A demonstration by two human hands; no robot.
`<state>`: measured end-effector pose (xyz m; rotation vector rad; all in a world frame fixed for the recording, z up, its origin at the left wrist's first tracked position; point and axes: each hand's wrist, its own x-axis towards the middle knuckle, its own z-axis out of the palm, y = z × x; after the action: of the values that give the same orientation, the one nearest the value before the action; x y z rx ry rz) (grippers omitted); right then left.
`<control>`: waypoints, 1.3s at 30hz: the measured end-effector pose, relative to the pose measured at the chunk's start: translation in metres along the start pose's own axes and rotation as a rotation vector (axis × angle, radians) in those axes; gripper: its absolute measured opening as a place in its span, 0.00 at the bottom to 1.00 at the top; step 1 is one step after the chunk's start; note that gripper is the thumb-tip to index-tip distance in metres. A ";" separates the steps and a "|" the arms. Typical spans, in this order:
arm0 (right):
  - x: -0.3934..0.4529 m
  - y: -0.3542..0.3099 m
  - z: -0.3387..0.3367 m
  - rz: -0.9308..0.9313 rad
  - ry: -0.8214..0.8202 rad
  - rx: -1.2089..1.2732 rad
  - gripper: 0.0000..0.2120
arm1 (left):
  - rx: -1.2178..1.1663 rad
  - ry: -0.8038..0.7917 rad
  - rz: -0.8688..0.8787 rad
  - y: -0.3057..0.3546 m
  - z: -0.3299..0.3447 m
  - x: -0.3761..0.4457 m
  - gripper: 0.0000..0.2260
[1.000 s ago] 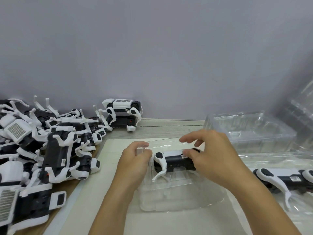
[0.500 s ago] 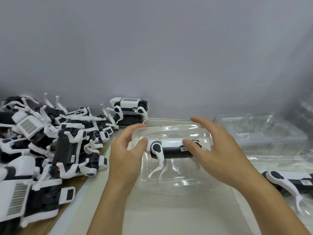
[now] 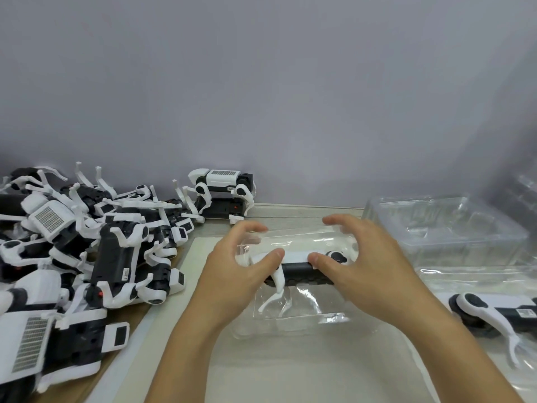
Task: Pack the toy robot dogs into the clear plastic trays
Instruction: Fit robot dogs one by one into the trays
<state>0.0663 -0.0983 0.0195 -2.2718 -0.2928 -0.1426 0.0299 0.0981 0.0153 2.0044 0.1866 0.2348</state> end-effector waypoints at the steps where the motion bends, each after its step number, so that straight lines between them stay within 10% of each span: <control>1: 0.000 0.000 0.001 0.008 -0.006 0.003 0.25 | 0.045 -0.007 -0.008 0.001 0.000 0.000 0.12; 6: 0.000 0.003 0.007 0.078 -0.014 -0.063 0.22 | 0.428 0.094 0.224 0.015 0.009 -0.003 0.13; 10: 0.003 0.005 0.009 0.086 0.027 -0.065 0.18 | 0.507 -0.156 0.306 0.021 0.022 -0.011 0.13; 16: 0.006 0.003 0.008 0.115 0.065 0.048 0.16 | 0.596 -0.367 0.206 0.021 0.014 -0.014 0.43; 39: 0.006 0.000 0.000 0.126 0.107 0.210 0.14 | 0.751 -0.275 0.230 0.021 0.026 -0.018 0.33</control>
<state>0.0720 -0.0974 0.0200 -2.0590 -0.1031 -0.1594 0.0196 0.0623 0.0216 2.7808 -0.1622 0.0237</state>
